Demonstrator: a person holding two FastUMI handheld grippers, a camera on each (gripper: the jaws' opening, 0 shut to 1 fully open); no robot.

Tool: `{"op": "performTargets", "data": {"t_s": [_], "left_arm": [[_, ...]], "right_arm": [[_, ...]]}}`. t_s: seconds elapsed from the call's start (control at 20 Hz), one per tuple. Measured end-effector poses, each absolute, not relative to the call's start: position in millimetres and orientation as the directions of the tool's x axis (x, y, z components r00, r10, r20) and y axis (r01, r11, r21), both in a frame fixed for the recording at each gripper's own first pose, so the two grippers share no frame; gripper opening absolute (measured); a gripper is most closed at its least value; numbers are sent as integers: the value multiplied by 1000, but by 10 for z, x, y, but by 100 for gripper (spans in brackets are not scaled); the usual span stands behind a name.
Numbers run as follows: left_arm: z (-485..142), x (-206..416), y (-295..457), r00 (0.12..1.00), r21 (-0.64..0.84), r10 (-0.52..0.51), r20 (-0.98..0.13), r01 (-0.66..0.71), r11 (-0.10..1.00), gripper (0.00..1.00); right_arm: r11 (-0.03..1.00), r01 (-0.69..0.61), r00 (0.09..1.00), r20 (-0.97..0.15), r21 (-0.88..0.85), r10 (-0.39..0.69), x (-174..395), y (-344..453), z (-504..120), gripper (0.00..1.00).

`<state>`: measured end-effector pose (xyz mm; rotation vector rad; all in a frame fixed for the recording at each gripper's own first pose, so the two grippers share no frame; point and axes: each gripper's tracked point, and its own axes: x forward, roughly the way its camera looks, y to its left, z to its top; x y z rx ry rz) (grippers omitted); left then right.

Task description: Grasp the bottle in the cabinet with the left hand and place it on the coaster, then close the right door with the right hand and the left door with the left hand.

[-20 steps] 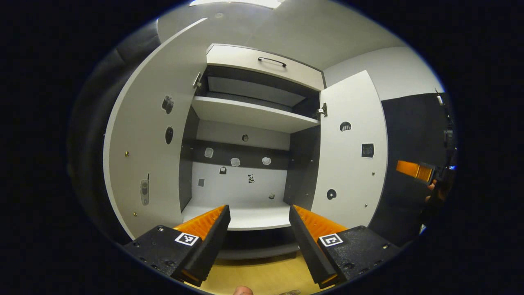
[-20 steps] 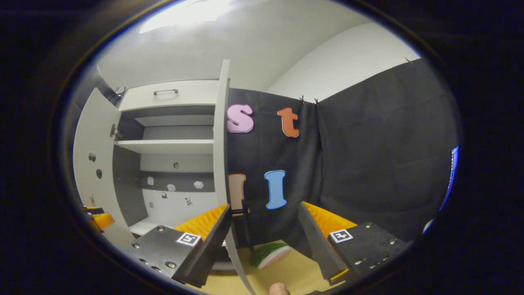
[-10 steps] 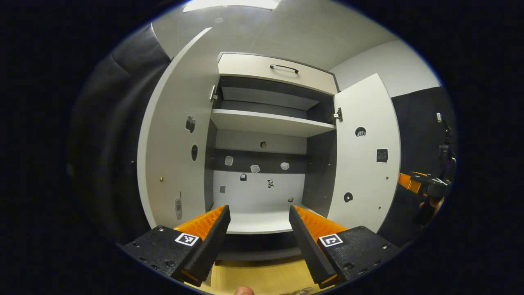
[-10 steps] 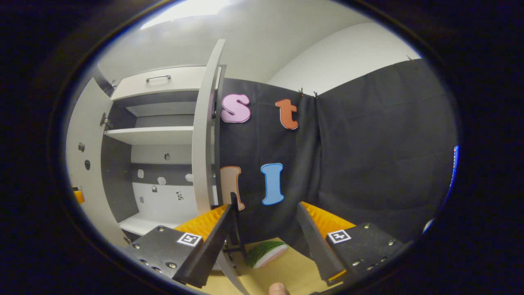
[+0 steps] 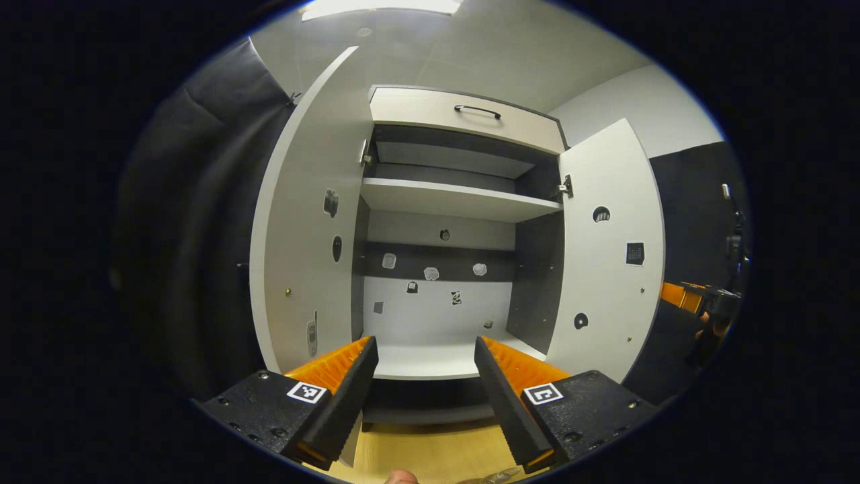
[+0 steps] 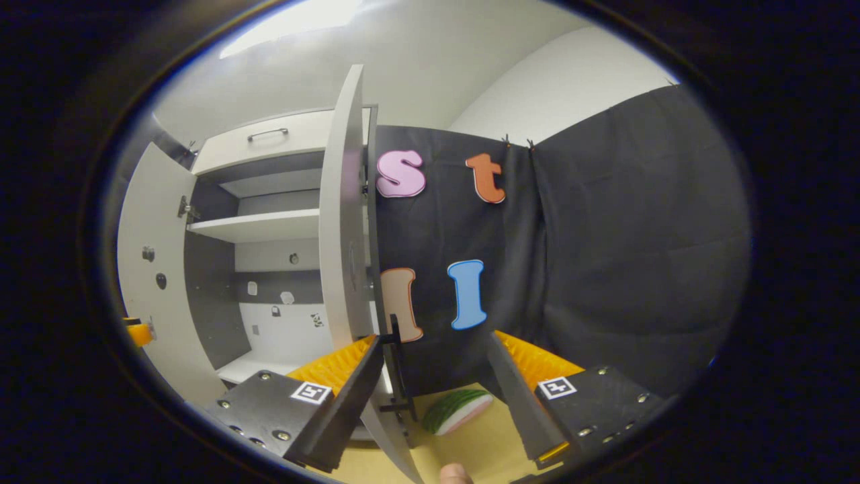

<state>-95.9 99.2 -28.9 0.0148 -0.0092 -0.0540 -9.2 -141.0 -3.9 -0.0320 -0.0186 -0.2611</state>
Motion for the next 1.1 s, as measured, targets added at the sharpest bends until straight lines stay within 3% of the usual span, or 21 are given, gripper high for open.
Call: {"op": "performTargets", "data": {"t_s": [0.1,0.15,0.2,0.25,0.3,0.45,0.5,0.55,0.65,0.7,0.85,0.9,0.95,1.1], "left_arm": [[-267,-967,989,998,11,-52,18,52,999,91],[-273,-972,991,999,10,-48,17,48,999,91],[-264,-972,1002,999,9,-44,20,44,999,91],[-255,-977,1010,999,6,-40,22,40,999,91],[-247,-980,1012,999,3,-38,23,38,999,91],[-230,-992,1041,999,7,-21,26,21,1000,91],[-216,-994,1055,1000,12,-15,27,14,1000,91],[-213,-1004,1073,1000,17,-7,27,6,1000,91],[-188,-1012,1117,1000,19,7,29,-8,1000,91],[-169,-1015,1137,999,18,11,33,-12,1000,92],[-154,-1038,1242,999,20,35,35,-36,999,91],[-141,-1057,1271,998,21,42,37,-43,999,91],[-135,-1064,1309,998,22,50,40,-50,998,91],[-90,-1102,1448,996,27,74,43,-75,997,91]], "right_arm": [[971,238,971,20,-28,-237,-105,-1365,-25,92],[974,225,974,17,-27,-225,-105,-1346,-16,96],[976,218,976,17,-23,-218,-101,-1329,1,92],[978,209,978,17,-25,-209,-111,-1310,-6,96],[979,201,980,17,-26,-201,-107,-1284,4,92],[987,157,988,3,-24,-157,-100,-1145,-20,92],[990,138,990,0,-19,-138,-85,-1071,-28,96],[993,119,993,-7,-16,-119,-73,-995,-43,92],[996,84,996,-16,-12,-84,-34,-819,-70,96],[998,68,998,-17,-11,-69,0,-740,-80,92],[1000,24,999,-29,3,-24,68,-503,-124,92],[1000,10,999,-31,1,-10,91,-432,-139,96],[1000,-2,1000,-30,1,2,125,-357,-146,92],[999,-44,998,-42,15,45,226,-138,-201,92]]}}
